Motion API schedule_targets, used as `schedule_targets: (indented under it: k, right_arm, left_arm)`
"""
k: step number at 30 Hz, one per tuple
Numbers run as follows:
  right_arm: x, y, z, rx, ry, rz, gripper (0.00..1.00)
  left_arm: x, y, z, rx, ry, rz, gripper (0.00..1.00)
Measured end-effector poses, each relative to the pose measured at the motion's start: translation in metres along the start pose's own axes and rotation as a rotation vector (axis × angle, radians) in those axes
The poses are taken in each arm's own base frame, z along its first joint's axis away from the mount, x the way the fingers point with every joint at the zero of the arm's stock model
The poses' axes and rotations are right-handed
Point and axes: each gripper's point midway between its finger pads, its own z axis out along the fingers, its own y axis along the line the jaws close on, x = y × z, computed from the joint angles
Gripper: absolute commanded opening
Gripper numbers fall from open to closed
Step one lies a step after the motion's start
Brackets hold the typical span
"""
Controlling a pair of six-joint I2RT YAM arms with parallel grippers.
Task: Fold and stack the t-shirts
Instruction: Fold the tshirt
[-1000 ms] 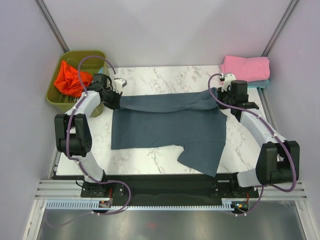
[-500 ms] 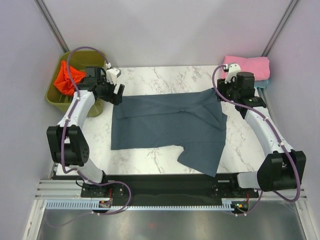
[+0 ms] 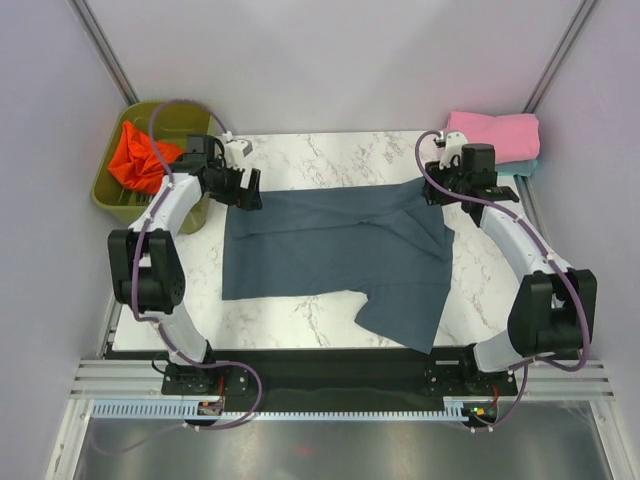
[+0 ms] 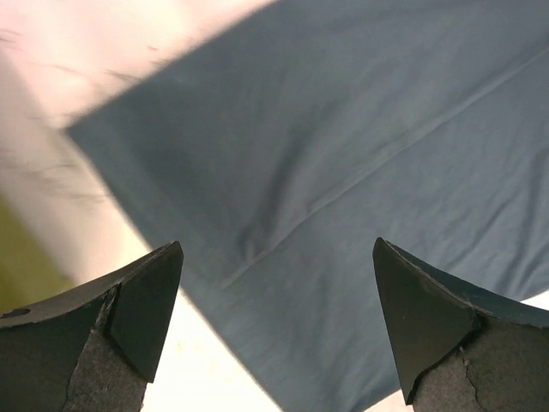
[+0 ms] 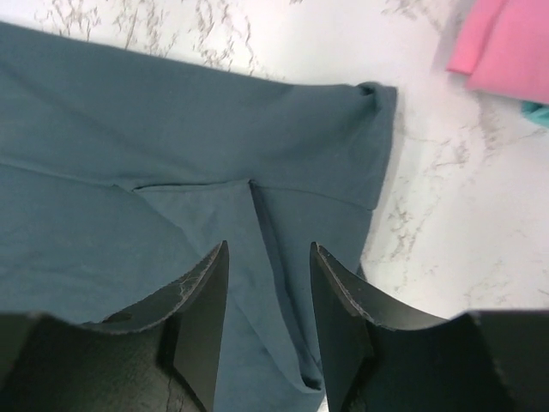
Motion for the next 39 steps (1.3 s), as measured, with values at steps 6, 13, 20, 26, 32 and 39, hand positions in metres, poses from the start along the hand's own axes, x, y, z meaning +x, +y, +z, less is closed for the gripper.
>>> schedule_targets:
  k: [6, 13, 20, 26, 32, 39]
  right_arm:
    - [0.032, 0.010, 0.030, -0.080, 0.098, 0.033, 0.50]
    - [0.059, 0.019, 0.062, -0.165, 0.188, 0.065, 0.50]
    - [0.070, 0.020, 0.094, -0.208, 0.240, 0.087, 0.50]
    - [0.072, 0.017, 0.117, -0.220, 0.256, 0.096, 0.50]
    - [0.080, 0.020, 0.122, -0.237, 0.282, 0.107, 0.49]
    - [0.085, 0.028, 0.121, -0.265, 0.302, 0.106, 0.45]
  left_arm:
    - [0.036, -0.015, 0.039, 0.122, 0.126, -0.111, 0.99]
    - [0.053, -0.024, 0.052, 0.183, 0.182, -0.165, 0.99]
    - [0.070, -0.025, 0.060, 0.198, 0.238, -0.194, 0.99]
    - [0.074, -0.023, 0.062, 0.187, 0.253, -0.199, 0.99]
    - [0.075, -0.022, 0.062, 0.180, 0.258, -0.199, 0.99]
    - [0.076, -0.020, 0.062, 0.168, 0.263, -0.198, 0.99]
